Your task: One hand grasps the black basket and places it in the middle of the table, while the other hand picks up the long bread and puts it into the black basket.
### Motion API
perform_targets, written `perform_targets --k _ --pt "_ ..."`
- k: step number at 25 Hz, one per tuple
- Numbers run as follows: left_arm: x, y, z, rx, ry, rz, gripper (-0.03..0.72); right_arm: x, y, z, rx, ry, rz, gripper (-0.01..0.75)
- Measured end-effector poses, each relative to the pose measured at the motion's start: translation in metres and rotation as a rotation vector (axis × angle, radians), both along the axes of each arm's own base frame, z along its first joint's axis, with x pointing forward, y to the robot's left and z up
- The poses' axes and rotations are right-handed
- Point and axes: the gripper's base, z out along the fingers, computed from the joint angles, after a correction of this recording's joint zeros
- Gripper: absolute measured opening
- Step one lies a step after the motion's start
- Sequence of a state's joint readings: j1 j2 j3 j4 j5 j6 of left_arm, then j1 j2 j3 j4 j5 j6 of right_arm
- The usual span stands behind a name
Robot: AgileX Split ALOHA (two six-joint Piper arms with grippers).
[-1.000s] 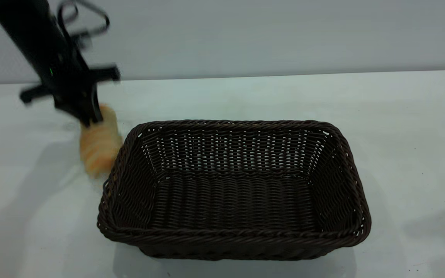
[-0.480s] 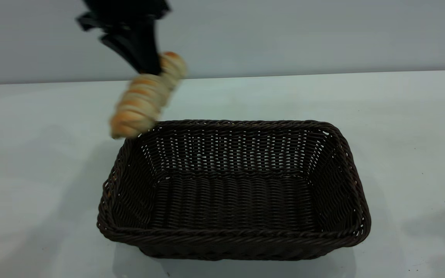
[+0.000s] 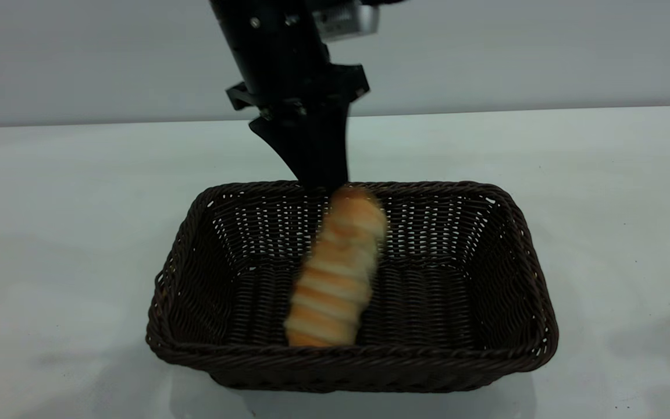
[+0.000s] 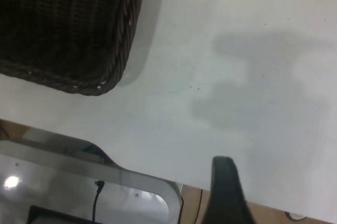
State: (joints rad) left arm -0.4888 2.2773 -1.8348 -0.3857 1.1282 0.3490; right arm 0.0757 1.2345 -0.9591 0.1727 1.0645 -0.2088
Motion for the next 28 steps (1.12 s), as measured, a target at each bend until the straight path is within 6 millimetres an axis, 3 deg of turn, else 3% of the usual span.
perform_targets --k 2,6,10,14,18,21,25,28 --pt "-0.001 -0.002 0.0 -0.002 -0.004 -0.01 0.442 0.0 0.0 0.0 0.0 0.0 0.0 0.554" --pt "0.005 0.001 0.016 0.034 -0.048 -0.027 0.564 0.0 0.0 0.0 0.0 0.0 0.0 0.554" --pt "0.019 0.013 0.059 0.147 -0.24 0.028 0.58 0.0 0.0 0.0 0.0 0.005 0.001 0.554" --pt "0.013 0.029 0.11 0.184 -0.39 0.061 0.567 -0.003 0.0 -0.001 -0.004 0.028 0.005 0.554" --pt "-0.008 0.041 0.16 0.138 -0.481 0.078 0.548 -0.009 -0.001 -0.003 -0.02 0.102 0.02 0.554" --pt "-0.038 0.057 0.193 0.113 -0.525 0.086 0.539 -0.015 -0.002 -0.001 -0.025 0.131 0.027 0.546" --pt "-0.084 0.081 0.22 0.098 -0.561 0.089 0.539 -0.028 -0.003 0.013 -0.023 0.066 0.028 0.512" --pt "-0.118 0.099 0.229 0.091 -0.571 0.096 0.539 -0.044 -0.004 0.029 -0.017 -0.01 0.023 0.497"
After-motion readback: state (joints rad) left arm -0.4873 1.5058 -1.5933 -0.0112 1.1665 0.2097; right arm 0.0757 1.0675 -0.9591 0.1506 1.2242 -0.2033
